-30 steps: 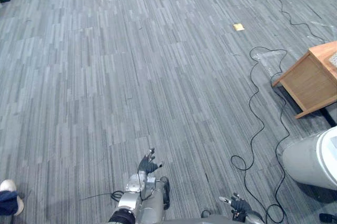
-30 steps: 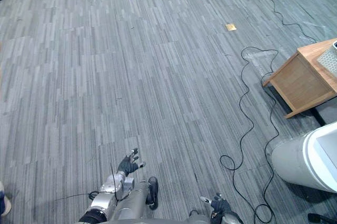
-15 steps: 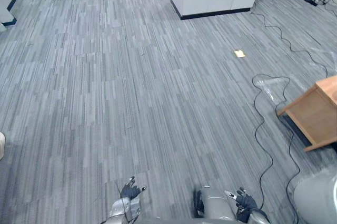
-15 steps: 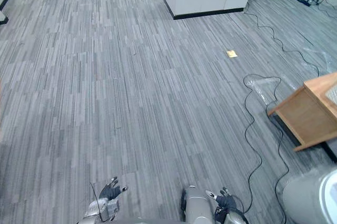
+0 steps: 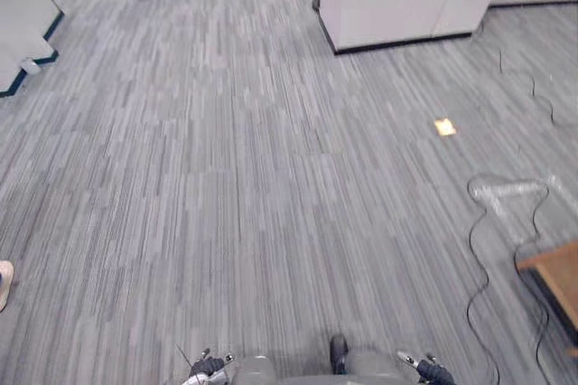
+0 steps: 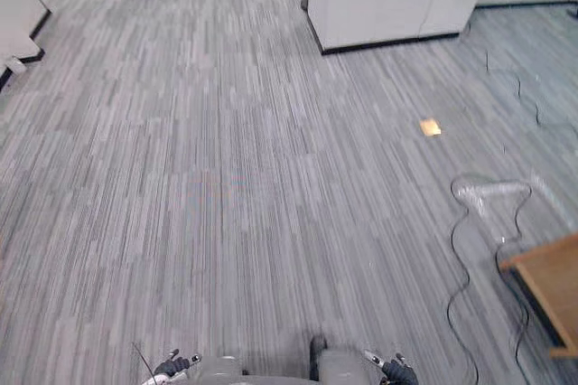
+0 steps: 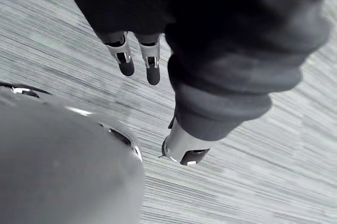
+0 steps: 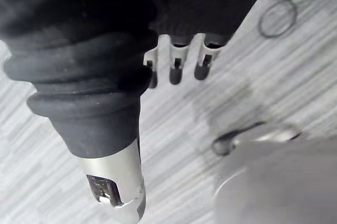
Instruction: Organize washtable
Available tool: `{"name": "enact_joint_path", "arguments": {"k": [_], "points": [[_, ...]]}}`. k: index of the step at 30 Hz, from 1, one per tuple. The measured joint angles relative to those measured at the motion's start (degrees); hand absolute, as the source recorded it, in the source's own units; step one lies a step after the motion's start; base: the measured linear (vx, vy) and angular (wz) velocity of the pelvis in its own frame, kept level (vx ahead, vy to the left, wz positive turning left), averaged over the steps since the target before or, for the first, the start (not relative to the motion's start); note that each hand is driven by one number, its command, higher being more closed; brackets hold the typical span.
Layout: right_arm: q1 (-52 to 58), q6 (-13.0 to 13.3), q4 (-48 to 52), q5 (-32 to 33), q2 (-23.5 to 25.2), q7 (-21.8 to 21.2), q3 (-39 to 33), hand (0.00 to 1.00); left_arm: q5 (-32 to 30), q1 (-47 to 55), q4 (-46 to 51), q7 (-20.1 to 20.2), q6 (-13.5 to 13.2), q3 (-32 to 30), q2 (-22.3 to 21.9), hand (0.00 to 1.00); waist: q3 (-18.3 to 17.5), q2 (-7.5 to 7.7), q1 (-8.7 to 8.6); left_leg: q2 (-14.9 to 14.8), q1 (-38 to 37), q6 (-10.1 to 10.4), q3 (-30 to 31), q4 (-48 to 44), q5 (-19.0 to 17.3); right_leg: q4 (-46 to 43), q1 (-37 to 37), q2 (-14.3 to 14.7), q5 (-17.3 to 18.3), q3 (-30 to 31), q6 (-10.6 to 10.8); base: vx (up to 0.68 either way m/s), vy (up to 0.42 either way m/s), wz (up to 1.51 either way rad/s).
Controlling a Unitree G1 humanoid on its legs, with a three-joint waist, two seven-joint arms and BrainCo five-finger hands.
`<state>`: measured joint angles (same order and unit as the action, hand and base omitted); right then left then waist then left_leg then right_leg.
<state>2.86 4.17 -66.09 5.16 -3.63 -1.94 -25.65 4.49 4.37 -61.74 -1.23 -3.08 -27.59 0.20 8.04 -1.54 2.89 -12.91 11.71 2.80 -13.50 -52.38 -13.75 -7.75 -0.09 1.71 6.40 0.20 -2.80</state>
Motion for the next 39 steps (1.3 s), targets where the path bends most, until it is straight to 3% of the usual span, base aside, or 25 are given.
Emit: {"name": "enact_joint_path", "arguments": {"k": [3, 5, 6, 7, 8, 9, 11, 13, 15, 16, 17, 21, 23, 24, 25, 26, 27, 28, 29, 30, 31, 33, 35, 36, 39], "points": [[-2.37, 0.3, -0.05, 0.69, -0.36, -0.06, 2.12, 0.0, 2.2, 0.61, 1.8, -0.28, -0.32, 2.62, 0.34, 0.0, 0.0, 0.8, 1.26, 5.56, 7.85, 1.31, 1.69, 24.39, 0.73, 4.01, 6.25, -4.67, 3.39, 0.4, 1.85, 0.49, 0.182, -0.01], [-2.88, 0.65, -0.05, 0.84, -2.51, 0.0, 6.67, 0.0, 2.92, 1.26, 2.82, -0.83, -0.65, 7.74, 0.09, 0.0, -0.58, -2.34, 3.26, 4.42, 15.76, 5.95, 7.18, 36.31, 7.67, 6.06, 9.37, -4.32, 6.84, 1.84, 3.79, 0.53, 0.375, -0.25], [-2.73, 0.68, -0.06, 0.66, -2.31, 0.2, 7.31, 0.0, 3.46, 1.51, 2.87, -1.41, -0.81, 8.48, 0.09, 0.0, -0.58, -2.21, 4.29, 4.13, 16.22, 5.19, 7.22, 35.15, 11.16, 5.98, 10.47, -4.8, 8.03, 2.6, 4.15, 0.56, 0.425, -0.41], [-2.17, 1.0, -0.38, 0.09, -0.98, 0.57, 7.76, 0.0, 3.85, 2.24, 3.53, -2.03, -1.45, 9.51, 0.69, 0.0, -1.15, -0.49, 5.13, 6.02, 16.06, 1.86, 6.98, 32.56, 15.58, 5.68, 12.19, -6.76, 9.28, 3.45, 4.06, 0.47, 0.312, -0.22], [-2.67, 1.05, -0.67, -0.25, -0.36, 0.52, 7.7, 0.0, 3.84, 2.15, 3.94, -2.29, -1.79, 9.86, 1.06, 0.0, -1.45, 0.37, 5.11, 6.72, 16.76, 0.9, 6.91, 30.89, 15.25, 4.92, 12.0, -7.58, 8.97, 4.18, 3.81, 0.62, 0.357, 0.01], [-3.01, 1.3, -0.51, -0.79, 0.71, 0.53, 7.79, 0.0, 3.96, 1.75, 4.95, -2.6, -2.4, 10.06, 1.52, 0.0, -2.23, 1.83, 4.67, 8.08, 17.69, -2.56, 6.74, 28.78, 13.51, 1.73, 10.0, -8.79, 6.9, 6.41, 4.44, 0.63, 0.365, 0.07], [-3.04, 1.56, -0.62, -1.25, 1.53, 0.48, 8.19, 0.0, 4.05, 1.64, 5.4, -2.6, -3.13, 10.23, 2.39, 0.0, -2.74, 3.97, 4.72, 9.24, 14.99, -5.52, 3.72, 29.16, 11.99, -5.33, 7.49, -9.84, 3.47, 11.6, 9.26, 0.63, 0.375, -0.12], [-2.88, 1.79, -0.58, -1.23, 1.61, 0.49, 8.12, 0.0, 5.06, 2.05, 5.42, -2.66, -3.1, 11.33, 2.67, 0.0, -2.55, 3.91, 4.09, 10.17, 5.73, -7.06, 1.52, 34.74, 9.95, -21.52, 2.15, -8.96, -6.21, 14.65, 18.24, 0.66, 0.358, -0.54], [-2.06, 1.9, -0.54, -1.24, 2.12, 0.41, 8.09, 0.0, 5.06, 2.03, 5.37, -2.61, -2.98, 12.17, 3.19, 0.0, -2.34, 3.7, 3.96, 10.89, -1.22, -6.9, 0.49, 38.59, 8.54, -33.0, -1.74, -8.93, -5.05, 12.98, 17.05, 0.4, 0.237, -0.51], [-1.12, 1.86, -0.49, -1.25, 2.32, 0.36, 8.16, 0.0, 5.01, 2.01, 5.35, -2.56, -3.0, 12.39, 3.18, 0.0, -2.18, 3.36, 3.91, 11.78, -6.82, -6.36, -1.1, 42.08, 7.38, -37.46, -4.32, -9.78, -2.26, 9.95, 13.45, 0.35, 0.217, -0.55], [-0.61, 1.84, -0.01, -1.23, 2.18, 0.32, 8.16, 0.0, 4.96, 2.1, 5.11, -2.56, -2.98, 12.3, 3.15, 0.0, -2.4, 3.25, 3.62, 12.3, -10.81, -6.42, -2.55, 44.43, 6.04, -37.97, -6.79, -10.12, 1.47, 6.96, 10.15, 0.34, 0.191, -0.58], [0.06, 1.92, 0.02, -0.5, 2.17, -0.61, 6.68, 0.0, 4.29, 1.99, 4.42, -2.42, -2.8, 12.35, 3.46, 0.0, -2.96, 2.96, 0.96, 12.07, -17.37, -6.67, -3.98, 46.36, 0.99, -28.47, -15.1, -5.45, 6.87, 0.17, 7.66, 0.35, 0.071, -0.42], [-0.29, 1.97, 0.99, 1.32, 1.67, -0.82, 4.45, 0.0, 3.77, 0.25, 2.47, -2.41, -2.29, 12.39, 2.97, 0.0, -2.64, 1.44, -0.95, 10.25, -20.98, -5.89, -3.7, 47.13, -1.79, -13.57, -19.24, 0.36, 2.28, -1.92, 5.67, 0.56, 0.014, 0.03], [-0.19, 1.95, 1.06, 1.33, 1.49, -0.8, 4.18, 0.0, 3.73, -0.16, 2.47, -2.4, -2.3, 12.38, 2.85, 0.0, -2.56, 1.5, -1.25, 10.23, -22.56, -5.62, -3.51, 47.82, -2.19, -9.21, -19.93, 1.14, -0.45, -2.22, 5.7, 0.55, 0.001, 0.39], [0.12, 1.82, 1.09, 1.25, 1.28, -0.73, 3.74, 0.0, 3.66, -0.75, 2.46, -2.36, -2.34, 12.37, 3.05, 0.0, -2.48, 2.62, -2.21, 11.28, -25.57, -5.22, -1.87, 49.6, -2.48, -2.72, -21.88, 1.02, -5.74, -2.9, 7.31, 0.57, -0.047, 0.81], [1.28, 1.62, 1.15, 1.19, 1.31, -0.68, 3.67, 0.0, 3.15, -1.14, 1.91, -1.95, -2.38, 12.56, 2.99, 0.0, -2.77, 4.05, -3.04, 12.89, -28.72, -4.25, 0.27, 51.26, -3.08, -0.59, -23.61, -0.36, -6.8, -2.81, 7.9, 0.58, -0.078, 0.96], [2.05, 1.4, 0.7, 1.12, 1.26, -0.64, 3.64, 0.0, 2.86, -1.04, 1.66, -1.61, -2.47, 12.59, 2.7, 0.0, -2.75, 4.2, -3.1, 13.32, -30.53, -3.61, 1.62, 51.63, -3.51, -2.54, -24.26, -0.42, -9.17, -1.99, 6.55, 0.62, -0.116, 0.98], [3.14, 0.66, -0.3, 1.3, 0.9, -0.62, 2.75, 0.0, 1.64, -0.55, 0.84, -1.26, -2.35, 12.2, 1.8, 0.0, -3.42, 3.23, -3.42, 12.03, -31.55, -3.37, 4.22, 48.99, -3.66, -6.84, -24.26, -0.01, -14.49, -0.84, 2.14, 0.54, -0.109, 0.61], [3.26, 0.48, -0.28, 1.21, 0.61, -0.71, 1.93, 0.0, 1.13, -0.33, 0.36, -1.28, -2.27, 11.65, 1.35, 0.0, -4.01, 2.58, -3.49, 10.96, -30.53, -3.34, 5.55, 45.99, -3.63, -7.9, -24.16, 0.2, -13.93, -1.07, 1.33, 0.67, -0.159, 0.55], [3.39, 0.44, -0.22, 1.01, 0.24, -0.68, 0.67, 0.0, 0.51, 0.77, 0.2, -1.24, -2.14, 10.74, 0.78, 0.0, -5.17, 1.15, -3.38, 9.46, -26.18, -1.27, 7.07, 38.23, -2.37, -8.15, -23.97, 0.89, -11.65, -2.12, 0.56, 0.65, -0.2, 0.25], [2.88, 0.43, -0.02, 0.99, 0.03, -0.73, 0.59, 0.0, -0.24, 0.72, -0.32, -1.19, -2.1, 8.39, 0.39, 0.0, -5.11, 0.26, -2.92, 8.63, -21.13, 3.63, 8.71, 27.9, 0.72, -8.24, -23.01, 1.44, -10.12, -2.51, -0.33, 0.65, -0.196, 0.1], [1.7, 0.09, -0.08, 0.98, -0.94, -0.65, 1.22, 0.0, -0.49, 0.97, -1.27, -1.35, -1.46, 4.43, 0.05, 0.0, -3.81, -0.87, -1.66, 6.41, -13.21, 8.46, 9.55, 8.14, 5.95, -7.09, -18.4, 2.99, -7.92, -0.93, -1.73, 0.7, -0.147, -0.29], [0.01, -0.19, 0.04, 1.22, -1.18, -0.2, 2.5, 0.0, -0.46, 2.49, -1.17, -1.56, -0.93, 2.89, 0.28, 0.0, -2.6, -0.86, -0.14, 3.39, -9.15, 6.16, 6.52, -4.83, 4.58, -2.85, -10.18, 4.63, -7.22, 1.76, -2.37, 0.57, -0.068, -0.78], [-1.21, 0.24, 0.03, 1.54, -1.12, 0.27, 4.02, 0.0, -0.42, 3.45, -0.19, -1.55, -0.92, 2.6, 0.13, 0.0, -2.37, 0.21, 1.14, 1.92, -7.47, 3.92, 3.52, -6.25, 3.26, 0.43, -5.25, 4.6, -7.21, 3.85, -2.39, 0.52, -0.023, -0.9], [-4.18, 1.23, 0.88, 2.22, -1.13, 0.54, 6.59, 0.0, -0.27, 4.04, 1.42, -1.41, -1.12, 2.3, -0.09, 0.0, -2.38, 0.54, 1.42, -0.28, -3.2, 1.73, 0.64, 4.51, 1.08, 5.64, 1.15, 3.92, -6.9, 7.68, -1.86, 0.48, 0.086, -0.7]]}}
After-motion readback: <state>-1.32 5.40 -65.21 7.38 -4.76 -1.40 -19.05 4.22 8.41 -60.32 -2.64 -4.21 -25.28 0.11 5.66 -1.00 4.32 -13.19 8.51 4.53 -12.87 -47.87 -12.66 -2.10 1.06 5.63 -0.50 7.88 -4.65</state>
